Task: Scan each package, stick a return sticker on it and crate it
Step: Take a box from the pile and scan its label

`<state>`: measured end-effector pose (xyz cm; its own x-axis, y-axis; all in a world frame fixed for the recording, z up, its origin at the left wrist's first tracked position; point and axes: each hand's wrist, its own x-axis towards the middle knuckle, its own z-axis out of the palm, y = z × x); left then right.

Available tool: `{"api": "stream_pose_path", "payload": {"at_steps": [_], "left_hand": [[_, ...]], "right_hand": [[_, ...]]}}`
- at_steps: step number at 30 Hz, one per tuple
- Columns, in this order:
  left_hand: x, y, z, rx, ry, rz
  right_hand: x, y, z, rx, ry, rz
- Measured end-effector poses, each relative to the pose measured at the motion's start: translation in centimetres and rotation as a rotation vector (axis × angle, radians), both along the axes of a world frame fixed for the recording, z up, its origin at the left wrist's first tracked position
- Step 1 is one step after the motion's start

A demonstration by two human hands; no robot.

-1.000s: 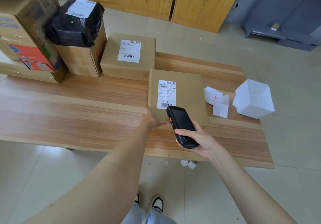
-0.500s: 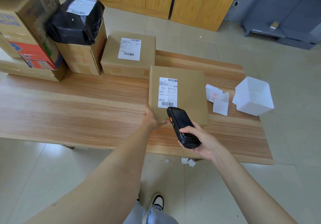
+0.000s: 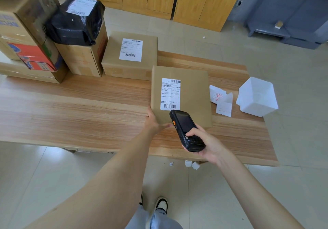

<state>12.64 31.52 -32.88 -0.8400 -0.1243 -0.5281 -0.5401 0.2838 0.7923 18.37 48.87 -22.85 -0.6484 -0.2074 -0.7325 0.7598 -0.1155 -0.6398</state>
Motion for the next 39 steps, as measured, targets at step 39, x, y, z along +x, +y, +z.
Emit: {"api": "stream_pose_path", "payload": {"at_steps": [39], "left_hand": [[1.3,0.4,-0.3,-0.065,0.057,-0.014]], "right_hand": [[1.9,-0.2,-1.1,0.046,0.101,0.052]]}}
